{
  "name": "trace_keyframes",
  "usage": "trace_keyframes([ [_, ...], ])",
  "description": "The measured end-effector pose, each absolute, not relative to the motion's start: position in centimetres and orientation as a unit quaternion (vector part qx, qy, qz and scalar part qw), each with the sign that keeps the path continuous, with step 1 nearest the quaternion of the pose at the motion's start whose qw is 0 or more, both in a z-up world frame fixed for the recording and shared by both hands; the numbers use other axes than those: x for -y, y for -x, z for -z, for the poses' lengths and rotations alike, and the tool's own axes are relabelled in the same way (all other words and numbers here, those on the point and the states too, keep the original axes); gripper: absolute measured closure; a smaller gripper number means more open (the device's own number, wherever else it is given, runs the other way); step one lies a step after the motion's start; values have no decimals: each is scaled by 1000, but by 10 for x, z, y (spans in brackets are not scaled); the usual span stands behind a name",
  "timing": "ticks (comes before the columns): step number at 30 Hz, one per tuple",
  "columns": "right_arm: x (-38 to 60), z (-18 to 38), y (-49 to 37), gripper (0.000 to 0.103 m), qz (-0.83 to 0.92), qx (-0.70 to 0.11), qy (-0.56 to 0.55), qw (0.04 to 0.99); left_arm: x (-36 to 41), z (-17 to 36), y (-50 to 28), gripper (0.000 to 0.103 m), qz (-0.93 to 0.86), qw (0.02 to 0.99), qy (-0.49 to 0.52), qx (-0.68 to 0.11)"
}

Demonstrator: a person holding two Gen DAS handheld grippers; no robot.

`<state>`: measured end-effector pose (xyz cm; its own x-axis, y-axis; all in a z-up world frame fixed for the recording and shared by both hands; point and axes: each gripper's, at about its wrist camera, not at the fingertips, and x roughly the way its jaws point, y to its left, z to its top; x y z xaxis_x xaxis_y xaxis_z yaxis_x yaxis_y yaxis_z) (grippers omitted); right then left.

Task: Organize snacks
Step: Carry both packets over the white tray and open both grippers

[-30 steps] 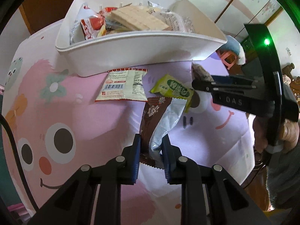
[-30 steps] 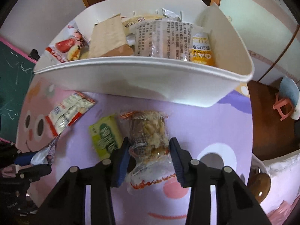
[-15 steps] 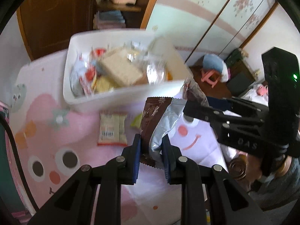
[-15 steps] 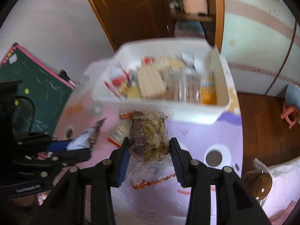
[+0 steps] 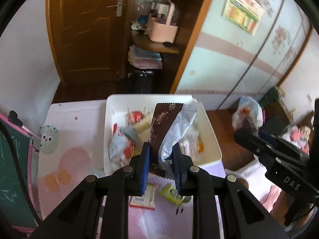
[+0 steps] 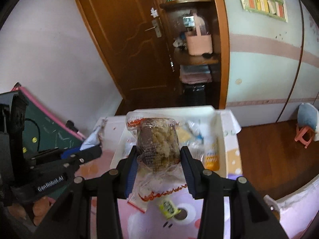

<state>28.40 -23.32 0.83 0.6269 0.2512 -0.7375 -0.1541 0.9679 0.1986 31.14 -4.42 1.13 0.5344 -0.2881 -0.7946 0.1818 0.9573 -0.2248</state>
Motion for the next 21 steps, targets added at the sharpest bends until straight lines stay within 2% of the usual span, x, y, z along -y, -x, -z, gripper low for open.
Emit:
trace_keyframes([
  [21,235,13,-366,61,-64,-437,-48,896,60,18,-394,83,97,871,34,-481],
])
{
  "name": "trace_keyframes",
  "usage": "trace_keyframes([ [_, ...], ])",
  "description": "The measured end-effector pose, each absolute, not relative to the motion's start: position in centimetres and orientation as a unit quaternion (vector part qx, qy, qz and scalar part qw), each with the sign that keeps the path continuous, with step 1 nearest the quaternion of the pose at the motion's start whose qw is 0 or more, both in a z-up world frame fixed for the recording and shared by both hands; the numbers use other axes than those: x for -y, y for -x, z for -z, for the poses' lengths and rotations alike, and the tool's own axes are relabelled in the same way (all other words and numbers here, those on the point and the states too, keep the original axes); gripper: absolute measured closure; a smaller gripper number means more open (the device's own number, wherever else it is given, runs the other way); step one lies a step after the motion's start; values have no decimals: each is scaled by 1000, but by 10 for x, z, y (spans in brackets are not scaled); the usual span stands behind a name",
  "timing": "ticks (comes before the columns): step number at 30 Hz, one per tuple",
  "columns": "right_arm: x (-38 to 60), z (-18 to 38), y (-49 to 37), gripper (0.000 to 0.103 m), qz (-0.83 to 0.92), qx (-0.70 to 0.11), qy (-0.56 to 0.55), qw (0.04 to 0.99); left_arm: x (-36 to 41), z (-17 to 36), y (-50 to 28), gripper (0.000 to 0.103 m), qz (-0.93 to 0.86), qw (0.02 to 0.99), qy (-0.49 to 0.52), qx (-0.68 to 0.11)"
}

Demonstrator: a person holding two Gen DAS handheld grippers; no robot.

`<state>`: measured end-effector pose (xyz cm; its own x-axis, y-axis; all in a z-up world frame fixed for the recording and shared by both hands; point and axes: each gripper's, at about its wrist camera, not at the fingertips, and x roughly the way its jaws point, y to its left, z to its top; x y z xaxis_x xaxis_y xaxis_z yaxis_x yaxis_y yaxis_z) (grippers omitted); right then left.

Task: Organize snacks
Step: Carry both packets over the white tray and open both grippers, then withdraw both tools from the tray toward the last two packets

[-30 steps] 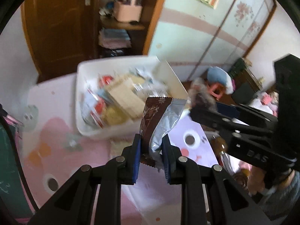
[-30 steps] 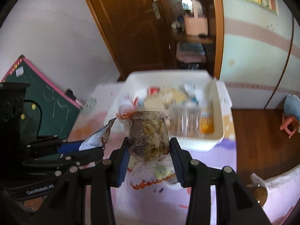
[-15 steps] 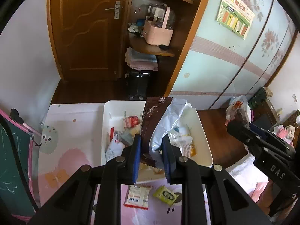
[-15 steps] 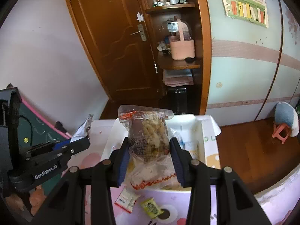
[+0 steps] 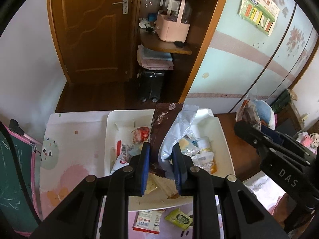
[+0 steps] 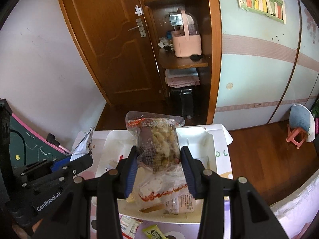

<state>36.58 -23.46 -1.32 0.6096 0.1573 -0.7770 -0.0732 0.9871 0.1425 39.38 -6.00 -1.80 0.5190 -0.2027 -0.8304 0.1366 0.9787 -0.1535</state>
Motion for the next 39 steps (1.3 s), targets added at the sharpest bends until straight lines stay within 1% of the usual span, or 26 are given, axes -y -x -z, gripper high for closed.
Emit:
trace_keyframes([
  [5,234,22,-374,60,-58,-442,-40,894,64,28,-402,83,87,868,22,-488],
  [7,231,24,-376,60,-52,-443,-27,894,65,31,-405,78,76,869,13,-489],
  [8,230,25,-376,60,-50,-445,-23,894,65,33,-406,67,67,871,4,-487],
  [9,230,25,-377,59,-49,-447,-23,893,65,33,-406,49,61,872,-2,-485],
  [10,231,27,-377,58,-49,-450,-25,891,66,33,-406,37,57,874,-6,-482],
  [11,231,27,-376,56,-50,-452,-28,890,66,34,-405,20,55,876,-9,-480],
  [12,231,28,-376,56,-52,-454,-32,889,65,34,-404,17,54,878,-12,-476],
  [19,233,29,-368,54,-51,-458,-39,887,62,38,-400,16,46,874,-16,-483],
  [28,231,24,-353,54,-53,-453,-41,889,59,29,-387,16,48,877,-14,-478],
  [39,221,16,-316,54,-53,-440,-38,896,48,14,-350,16,50,887,-8,-458],
])
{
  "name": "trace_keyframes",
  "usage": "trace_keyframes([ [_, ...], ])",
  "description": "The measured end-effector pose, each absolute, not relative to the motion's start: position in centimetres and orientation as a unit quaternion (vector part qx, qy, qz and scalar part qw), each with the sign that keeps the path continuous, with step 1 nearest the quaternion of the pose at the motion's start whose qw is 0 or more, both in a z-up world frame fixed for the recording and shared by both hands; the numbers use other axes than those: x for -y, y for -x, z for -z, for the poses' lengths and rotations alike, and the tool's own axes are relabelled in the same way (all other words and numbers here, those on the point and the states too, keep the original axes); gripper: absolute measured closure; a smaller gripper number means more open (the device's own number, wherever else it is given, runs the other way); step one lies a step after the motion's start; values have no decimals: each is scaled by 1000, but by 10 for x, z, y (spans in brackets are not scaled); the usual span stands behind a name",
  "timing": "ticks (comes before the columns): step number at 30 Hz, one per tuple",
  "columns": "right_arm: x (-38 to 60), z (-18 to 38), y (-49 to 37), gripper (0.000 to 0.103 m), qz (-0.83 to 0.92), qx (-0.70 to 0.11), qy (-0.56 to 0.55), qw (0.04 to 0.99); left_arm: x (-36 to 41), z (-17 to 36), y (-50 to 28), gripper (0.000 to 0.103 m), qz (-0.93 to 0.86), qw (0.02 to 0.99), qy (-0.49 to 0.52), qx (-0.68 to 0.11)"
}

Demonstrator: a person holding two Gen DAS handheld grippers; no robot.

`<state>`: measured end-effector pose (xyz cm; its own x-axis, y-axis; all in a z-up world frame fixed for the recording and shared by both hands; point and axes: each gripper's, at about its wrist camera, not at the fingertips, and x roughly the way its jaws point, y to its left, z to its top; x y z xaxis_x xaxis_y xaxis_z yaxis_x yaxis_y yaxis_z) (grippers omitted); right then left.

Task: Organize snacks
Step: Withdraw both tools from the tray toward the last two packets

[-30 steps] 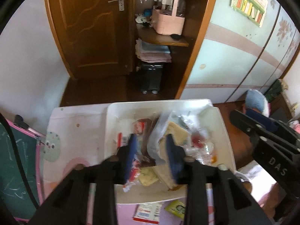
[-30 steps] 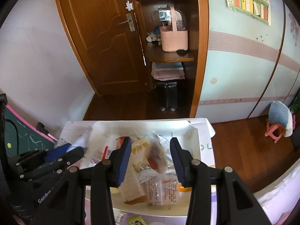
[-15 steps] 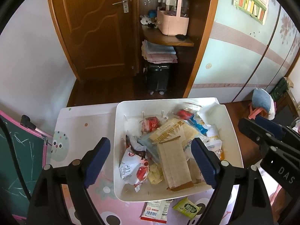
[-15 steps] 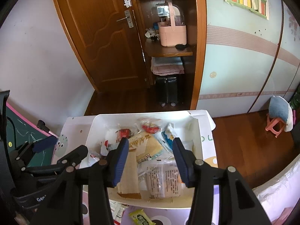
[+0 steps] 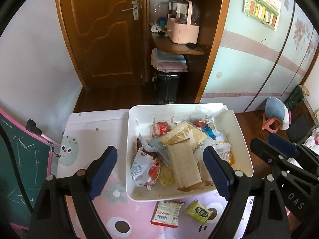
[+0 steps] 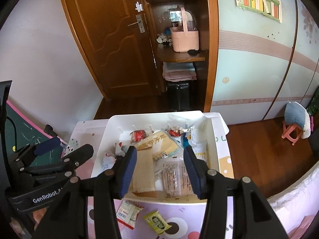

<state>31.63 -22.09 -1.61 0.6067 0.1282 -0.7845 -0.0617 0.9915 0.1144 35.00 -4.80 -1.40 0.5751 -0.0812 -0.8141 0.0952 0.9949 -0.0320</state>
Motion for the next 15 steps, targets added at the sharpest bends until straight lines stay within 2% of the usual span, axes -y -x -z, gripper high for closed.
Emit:
trace_keyframes([
  [8,214,24,-275,53,-62,-435,-36,897,35,14,-309,16,52,893,-4,-446],
  [15,212,60,-241,48,-71,-456,-22,887,20,39,-268,16,52,886,13,-461],
])
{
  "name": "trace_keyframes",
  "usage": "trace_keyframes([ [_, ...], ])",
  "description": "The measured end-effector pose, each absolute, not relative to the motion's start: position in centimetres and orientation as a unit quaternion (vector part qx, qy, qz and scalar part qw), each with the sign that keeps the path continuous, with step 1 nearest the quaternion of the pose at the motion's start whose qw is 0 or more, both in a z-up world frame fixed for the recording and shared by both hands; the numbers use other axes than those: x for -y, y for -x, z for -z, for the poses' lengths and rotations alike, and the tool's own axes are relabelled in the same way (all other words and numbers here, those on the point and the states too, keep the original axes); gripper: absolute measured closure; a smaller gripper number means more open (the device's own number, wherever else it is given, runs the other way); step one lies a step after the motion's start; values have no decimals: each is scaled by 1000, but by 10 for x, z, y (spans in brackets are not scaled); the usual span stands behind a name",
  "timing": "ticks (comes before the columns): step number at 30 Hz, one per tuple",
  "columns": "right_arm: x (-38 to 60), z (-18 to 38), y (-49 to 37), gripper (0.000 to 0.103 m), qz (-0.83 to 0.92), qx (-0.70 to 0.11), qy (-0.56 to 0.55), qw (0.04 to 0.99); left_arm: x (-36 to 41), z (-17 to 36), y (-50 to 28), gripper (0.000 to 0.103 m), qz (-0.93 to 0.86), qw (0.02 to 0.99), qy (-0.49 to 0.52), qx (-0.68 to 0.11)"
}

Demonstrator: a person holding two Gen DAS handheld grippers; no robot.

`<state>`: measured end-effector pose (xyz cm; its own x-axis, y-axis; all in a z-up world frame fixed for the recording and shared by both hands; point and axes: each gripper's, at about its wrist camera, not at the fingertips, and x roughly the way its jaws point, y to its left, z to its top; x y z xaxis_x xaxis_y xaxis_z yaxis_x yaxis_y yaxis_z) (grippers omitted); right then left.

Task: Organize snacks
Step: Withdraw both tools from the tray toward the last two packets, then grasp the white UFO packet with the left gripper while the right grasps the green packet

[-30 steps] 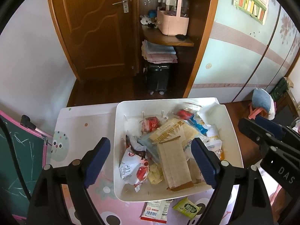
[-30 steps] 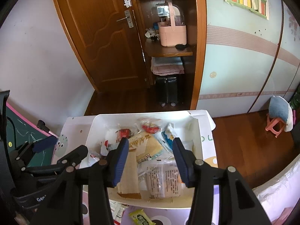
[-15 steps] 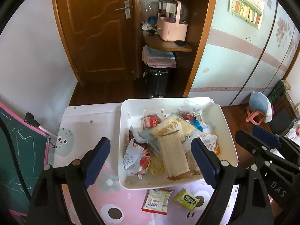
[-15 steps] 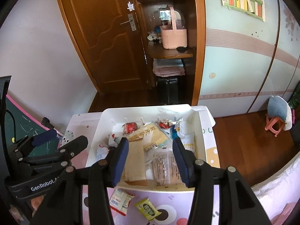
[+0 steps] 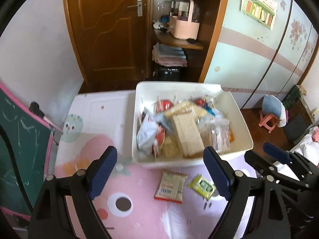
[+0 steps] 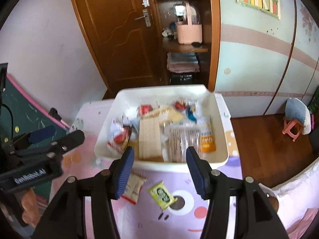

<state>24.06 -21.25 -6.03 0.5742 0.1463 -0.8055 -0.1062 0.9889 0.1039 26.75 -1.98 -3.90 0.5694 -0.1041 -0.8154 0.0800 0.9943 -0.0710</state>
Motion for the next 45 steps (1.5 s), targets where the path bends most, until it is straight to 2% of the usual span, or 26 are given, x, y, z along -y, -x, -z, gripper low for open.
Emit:
trace_keyframes([
  [10,225,146,-214,48,-83,-503,-12,860,26,113,-223,16,54,868,-7,-493],
  [19,223,215,-222,48,-119,-534,3,837,39,199,-248,16,76,834,20,-546],
  [26,211,237,-227,47,-145,-530,20,835,42,242,-265,16,87,814,49,-573],
  [32,193,242,-221,47,-149,-510,83,843,50,249,-265,16,87,824,28,-559],
  [34,191,242,-218,51,-140,-504,96,847,53,251,-266,17,83,827,23,-555],
  [38,193,242,-216,65,-125,-503,90,850,55,250,-261,36,62,838,-2,-542],
  [39,195,242,-216,65,-120,-506,79,850,55,249,-259,42,55,841,-12,-537],
  [41,198,241,-216,65,-113,-511,60,850,54,247,-256,47,54,845,-15,-532],
  [42,200,241,-214,65,-108,-511,53,851,53,247,-255,54,53,846,-13,-531],
  [45,204,240,-209,65,-100,-513,28,852,49,245,-253,59,53,846,-3,-530],
])
